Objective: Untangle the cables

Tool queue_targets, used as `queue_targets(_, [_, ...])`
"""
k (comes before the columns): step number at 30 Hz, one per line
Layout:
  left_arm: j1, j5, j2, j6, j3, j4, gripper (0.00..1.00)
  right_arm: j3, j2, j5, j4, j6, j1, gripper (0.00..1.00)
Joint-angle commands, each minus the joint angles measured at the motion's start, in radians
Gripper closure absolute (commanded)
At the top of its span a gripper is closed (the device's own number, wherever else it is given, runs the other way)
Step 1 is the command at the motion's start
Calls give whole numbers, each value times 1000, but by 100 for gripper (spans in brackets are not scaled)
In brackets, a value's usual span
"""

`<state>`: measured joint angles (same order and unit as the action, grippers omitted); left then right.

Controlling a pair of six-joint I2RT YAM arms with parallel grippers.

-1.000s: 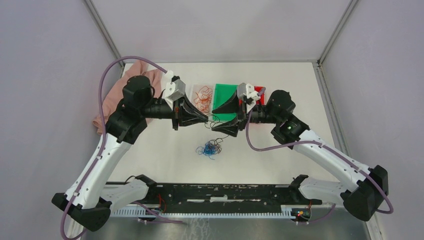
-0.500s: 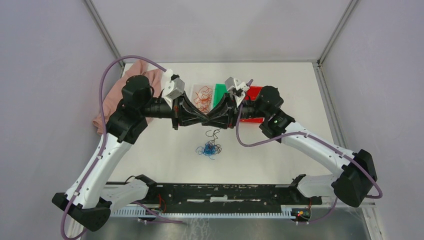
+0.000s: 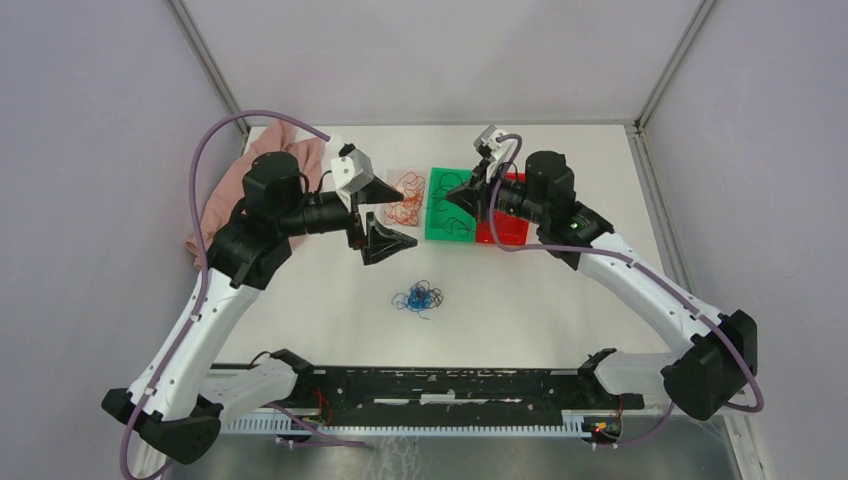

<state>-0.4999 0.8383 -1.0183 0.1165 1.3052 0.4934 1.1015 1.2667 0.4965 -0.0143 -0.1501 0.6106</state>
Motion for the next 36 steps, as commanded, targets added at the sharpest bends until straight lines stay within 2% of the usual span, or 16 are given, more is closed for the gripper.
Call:
queue_targets(1, [-3,-212,15,115,31,38,1,64,6,-353,132,117,-42,99])
queue_targets(5, [-3,-300,21,152,27,55,1,69,70,-558,127,131,-80,99])
queue_targets(11, [-2,-230,37,129,17,56,1,96,227,-815,90,103,-119,99])
queue_targets(18, [-3,-230,36,140,38,87,1,104,399,-927,-20,103,-135,99])
queue_targets(25, [-2,-236,46,166,44,101,0,111,467,-910,1,77,-143,98])
queue_targets(28, [-3,-236,46,172,50,103,1,147,487,-940,74,23,-152,85])
queue_targets(32, [-3,-234,46,189,54,104,1,148,460,-862,116,-17,-169,53])
queue_targets(33, [-2,-233,46,191,55,104,0,145,449,-851,116,-24,-171,48])
queue_targets(36, [-2,-231,43,195,55,102,1,146,420,-816,133,-43,-181,44])
